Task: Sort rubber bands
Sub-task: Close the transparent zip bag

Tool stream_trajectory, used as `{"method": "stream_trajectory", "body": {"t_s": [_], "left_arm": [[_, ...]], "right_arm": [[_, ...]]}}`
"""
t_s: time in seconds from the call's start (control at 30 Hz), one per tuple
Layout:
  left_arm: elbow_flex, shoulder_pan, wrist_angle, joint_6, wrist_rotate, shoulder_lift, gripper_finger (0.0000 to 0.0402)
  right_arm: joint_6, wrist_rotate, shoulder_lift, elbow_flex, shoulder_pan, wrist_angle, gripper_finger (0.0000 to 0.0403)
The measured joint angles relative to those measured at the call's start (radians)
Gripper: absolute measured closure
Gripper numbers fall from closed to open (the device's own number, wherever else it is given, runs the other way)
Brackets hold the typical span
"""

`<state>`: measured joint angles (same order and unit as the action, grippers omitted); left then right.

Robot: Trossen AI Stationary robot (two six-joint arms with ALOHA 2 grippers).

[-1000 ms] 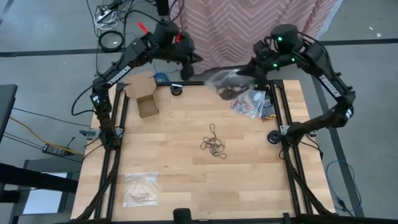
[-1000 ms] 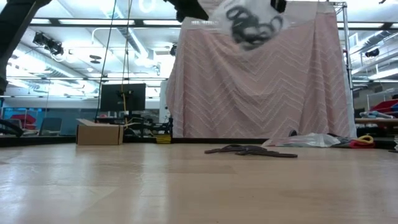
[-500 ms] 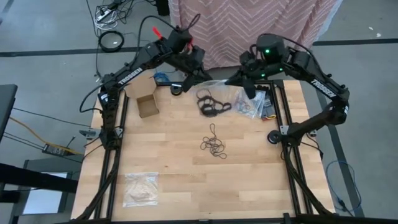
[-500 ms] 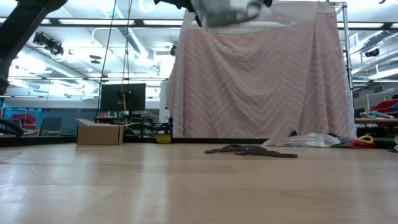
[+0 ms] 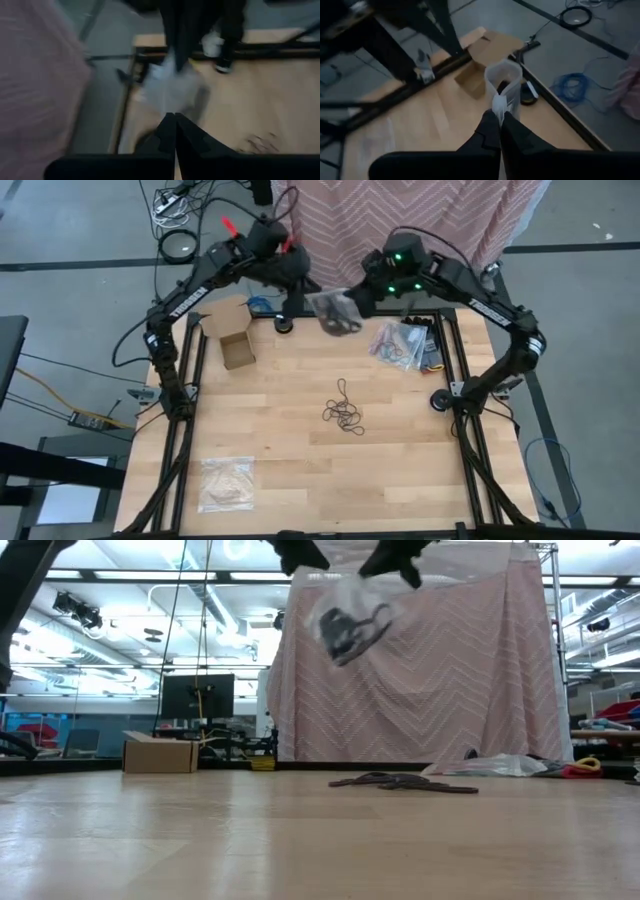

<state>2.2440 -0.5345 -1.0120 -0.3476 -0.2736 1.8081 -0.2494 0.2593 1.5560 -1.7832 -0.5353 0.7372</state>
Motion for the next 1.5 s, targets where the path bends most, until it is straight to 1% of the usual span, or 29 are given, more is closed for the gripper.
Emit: {"method": "stream_trajectory", "body": {"t_s": [0.1,0.17,0.23,0.3,0.33,0.43,0.53,0.63,0.73,0.8,0.87,0.93,1.07,1.13,1.2,1.33,1.37,1.43,1.5], "left_arm": [[-0.006,0.041,0.028,0.017,0.142,-0.003,0.0392],[-0.032,0.071,0.040,0.019,0.230,-0.001,0.0392],[-0.067,0.101,0.074,0.033,0.354,-0.001,0.0394],[-0.123,0.119,0.105,0.038,0.456,-0.021,0.0398],[-0.153,0.124,0.136,0.043,0.486,-0.039,0.0398],[-0.265,0.126,0.229,0.083,0.503,-0.118,0.0398],[-0.403,0.122,0.341,0.125,0.534,-0.206,0.0398],[-0.545,0.122,0.478,0.147,0.598,-0.270,0.0397],[-0.671,0.126,0.620,0.174,0.609,-0.299,0.0397],[-0.739,0.132,0.711,0.219,0.616,-0.299,0.0397],[-0.801,0.145,0.804,0.249,0.617,-0.296,0.0397],[-0.857,0.155,0.935,0.253,0.617,-0.295,0.0397],[-0.926,0.165,1.138,0.255,0.617,-0.296,0.0396],[-0.944,0.170,1.201,0.265,0.619,-0.296,0.0395],[-0.951,0.170,1.239,0.287,0.618,-0.297,0.0393],[-0.955,0.170,1.211,0.303,0.616,-0.297,0.0381],[-0.955,0.170,1.208,0.301,0.603,-0.296,0.0376],[-0.955,0.170,1.201,0.302,0.547,-0.296,0.0363],[-0.955,0.170,1.197,0.307,0.507,-0.296,0.0343]], "right_arm": [[-0.065,0.051,0.039,0.000,-0.016,-0.118,0.0403],[-0.108,0.056,0.057,0.000,-0.026,-0.187,0.0403],[-0.150,0.052,0.071,0.000,-0.039,-0.259,0.0403],[-0.198,0.050,0.079,0.001,-0.049,-0.332,0.0403],[-0.222,0.050,0.080,0.006,-0.057,-0.375,0.0403],[-0.301,0.045,0.073,0.049,-0.072,-0.483,0.0403],[-0.368,0.003,0.056,0.119,-0.082,-0.533,0.0403],[-0.484,-0.030,0.036,0.218,-0.080,-0.680,0.0403],[-0.654,-0.046,0.036,0.322,-0.069,-0.937,0.0403],[-0.759,-0.050,0.045,0.371,-0.067,-1.053,0.0403],[-0.828,-0.049,0.045,0.412,-0.069,-1.083,0.0403],[-0.846,-0.029,0.046,0.443,-0.071,-1.107,0.0403],[-0.801,0.041,0.046,0.453,-0.074,-1.117,0.0403],[-0.778,0.047,0.046,0.453,-0.075,-1.104,0.0403],[-0.769,0.049,0.046,0.453,-0.077,-1.094,0.0403],[-0.762,0.050,0.046,0.453,-0.082,-1.093,0.0403],[-0.759,0.050,0.046,0.453,-0.082,-1.087,0.0403],[-0.751,0.051,0.046,0.453,-0.082,-1.083,0.0403],[-0.741,0.053,0.046,0.453,-0.082,-1.075,0.0403]]}}
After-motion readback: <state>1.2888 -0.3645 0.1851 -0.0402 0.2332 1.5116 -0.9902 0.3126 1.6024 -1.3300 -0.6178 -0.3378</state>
